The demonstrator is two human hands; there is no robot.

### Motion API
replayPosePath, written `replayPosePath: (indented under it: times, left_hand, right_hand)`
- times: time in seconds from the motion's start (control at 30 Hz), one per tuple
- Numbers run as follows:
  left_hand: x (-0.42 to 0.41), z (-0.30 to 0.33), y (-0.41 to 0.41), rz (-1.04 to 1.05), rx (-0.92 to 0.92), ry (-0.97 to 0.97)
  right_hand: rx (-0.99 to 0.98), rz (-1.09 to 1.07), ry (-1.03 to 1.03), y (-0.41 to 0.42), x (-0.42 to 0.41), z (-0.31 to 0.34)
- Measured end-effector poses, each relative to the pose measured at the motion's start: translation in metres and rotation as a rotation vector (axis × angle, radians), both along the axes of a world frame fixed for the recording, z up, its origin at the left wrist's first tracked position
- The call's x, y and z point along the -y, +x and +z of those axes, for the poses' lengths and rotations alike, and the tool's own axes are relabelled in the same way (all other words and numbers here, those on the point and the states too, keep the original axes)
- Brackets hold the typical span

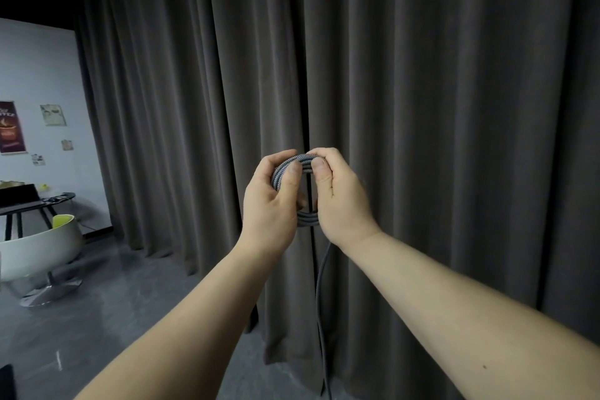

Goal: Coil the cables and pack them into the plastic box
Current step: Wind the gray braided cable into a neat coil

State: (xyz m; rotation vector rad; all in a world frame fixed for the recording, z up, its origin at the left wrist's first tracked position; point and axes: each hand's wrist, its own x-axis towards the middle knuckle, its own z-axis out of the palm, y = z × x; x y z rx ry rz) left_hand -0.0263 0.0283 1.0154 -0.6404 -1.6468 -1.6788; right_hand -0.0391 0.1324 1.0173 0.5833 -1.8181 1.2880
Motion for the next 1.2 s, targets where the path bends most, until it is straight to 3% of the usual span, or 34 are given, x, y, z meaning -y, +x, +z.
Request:
replayPosePath:
  times: [0.3, 0.6, 0.67, 0.77, 0.87, 0.93, 0.97, 1.03, 1.1, 1.13, 1.2]
  left_hand:
    - [0.005, -0.007, 0.001, -0.246, -0.014, -0.03]
    - [-0.005, 0.001, -0.005, -0.064, -0.057, 0.098]
    - [-0.003, 0.002, -0.008, 0.0, -0.057, 0.131]
    - [0.007, 0.007, -0.015, 0.084, -0.049, 0.208]
    - [0.029, 0.013, -0.026, 0.157, -0.052, 0.278]
    - [0.041, 0.016, -0.029, 0.196, -0.052, 0.278]
    - [0.047, 0.017, -0.03, 0.215, -0.055, 0.292]
    - [0.056, 0.02, -0.031, 0.263, -0.052, 0.346]
    - [0.066, 0.019, -0.036, 0.297, -0.028, 0.385]
    - [0.069, 0.019, -0.038, 0.312, -0.017, 0.392]
    - [0.07, 0.018, -0.039, 0.368, 0.001, 0.343]
  right_hand:
    - [0.016, 0.053, -0.172, -0.011, -0.004, 0.0]
    - [0.068, 0.122, -0.103, -0.005, -0.001, 0.006]
    - [0.169, 0.216, -0.086, -0.004, -0.002, 0.007]
    - [0.517, 0.502, -0.12, 0.0, -0.005, -0.004]
    - [0.845, 0.572, 0.138, 0.009, -0.019, -0.021]
    - [0.902, 0.51, 0.303, 0.01, -0.03, -0.029]
    - [0.906, 0.469, 0.275, 0.007, -0.035, -0.032]
    - [0.832, 0.341, 0.064, -0.001, -0.046, -0.032]
    - [0.591, 0.092, -0.077, -0.009, -0.054, -0.027]
    - [0.432, -0.112, 0.006, -0.01, -0.057, -0.023]
    - [0.189, -0.512, 0.507, -0.005, -0.057, -0.012]
